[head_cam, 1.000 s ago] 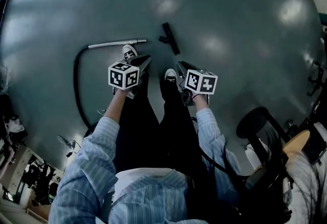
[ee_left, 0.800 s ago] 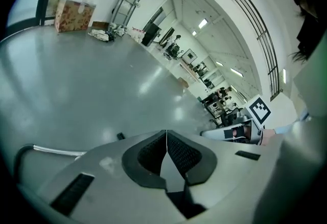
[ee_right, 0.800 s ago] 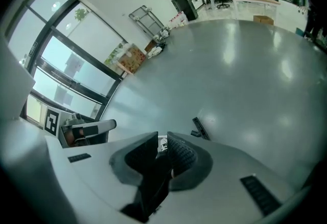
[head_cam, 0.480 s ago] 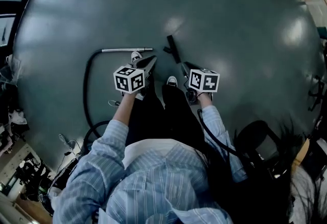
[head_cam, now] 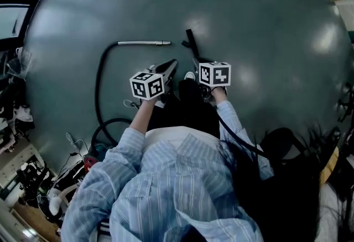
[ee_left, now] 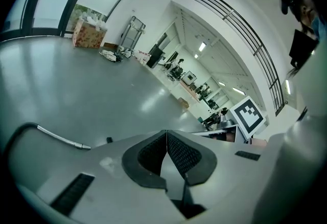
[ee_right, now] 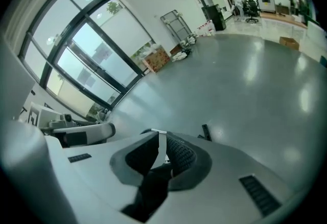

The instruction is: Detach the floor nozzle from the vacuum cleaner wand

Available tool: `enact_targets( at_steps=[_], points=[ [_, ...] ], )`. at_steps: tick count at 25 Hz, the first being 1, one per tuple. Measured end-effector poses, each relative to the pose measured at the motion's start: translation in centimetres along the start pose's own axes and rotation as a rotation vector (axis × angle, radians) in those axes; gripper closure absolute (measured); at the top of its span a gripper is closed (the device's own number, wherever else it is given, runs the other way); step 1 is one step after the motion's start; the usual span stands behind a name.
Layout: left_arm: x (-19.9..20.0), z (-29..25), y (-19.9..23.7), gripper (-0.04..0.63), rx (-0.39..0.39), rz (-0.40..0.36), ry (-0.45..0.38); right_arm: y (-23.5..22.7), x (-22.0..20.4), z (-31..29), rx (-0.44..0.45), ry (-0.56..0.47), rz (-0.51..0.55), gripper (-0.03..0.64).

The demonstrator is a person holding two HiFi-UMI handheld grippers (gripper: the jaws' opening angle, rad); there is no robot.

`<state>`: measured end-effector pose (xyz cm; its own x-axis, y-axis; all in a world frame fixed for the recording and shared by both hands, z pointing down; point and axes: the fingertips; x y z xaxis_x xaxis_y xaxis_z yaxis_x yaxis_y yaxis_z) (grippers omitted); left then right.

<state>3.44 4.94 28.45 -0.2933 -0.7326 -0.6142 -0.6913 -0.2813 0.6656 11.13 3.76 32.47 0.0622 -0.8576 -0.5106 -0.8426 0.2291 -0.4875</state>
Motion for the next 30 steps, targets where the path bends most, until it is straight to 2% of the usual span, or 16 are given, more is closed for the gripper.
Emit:
enact_targets(
  at_steps=[3, 6, 10, 13, 16, 21, 26, 30],
  points=[
    [0.7, 2.2, 0.2, 0.586, 0.027, 0.020, -0.058, 1.7, -1.1, 0.6, 0.026, 0.035, 0.074, 0.566],
    [1.4, 5.1, 1.0, 0.586, 0.053, 0.046, -0.123, 3.5, -2.0, 0.9, 0.044, 0.051, 0.100, 0.566],
    [0.4, 9.9, 2.2, 0.586, 0.095, 0.043, -0.165, 6.6, -3.5, 1.2, 0.069, 0.059, 0.149, 0.566],
    [-0.5, 14.1, 3.0, 0.586, 0.110, 0.013, -0.163, 9.6, -3.9, 1.2, 0.073, 0.053, 0.191, 0.566],
    [-1.8, 18.1, 3.3, 0.586, 0.107, -0.049, -0.146, 12.5, -4.7, 1.5, 0.062, 0.035, 0.201, 0.566],
    [-5.1, 24.6, 4.3, 0.586, 0.089, -0.145, -0.116, 17.4, -8.9, 2.5, 0.038, 0.015, 0.193, 0.566],
    [-8.4, 30.5, 5.2, 0.586, 0.068, -0.120, -0.145, 21.5, -14.8, 4.4, 0.002, -0.012, 0.172, 0.566],
    [-10.1, 32.9, 6.1, 0.586, 0.051, -0.079, -0.182, 22.3, -18.6, 6.1, -0.037, -0.039, 0.185, 0.566]
  ],
)
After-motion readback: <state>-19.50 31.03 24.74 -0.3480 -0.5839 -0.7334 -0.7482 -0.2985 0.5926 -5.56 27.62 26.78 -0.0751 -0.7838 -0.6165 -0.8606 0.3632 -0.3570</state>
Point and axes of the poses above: the fingertips, and each gripper's own axes: z backward along the fingers, y to its left, x out of its top, and after that the axes turned 8 degrees about -y, right-handed
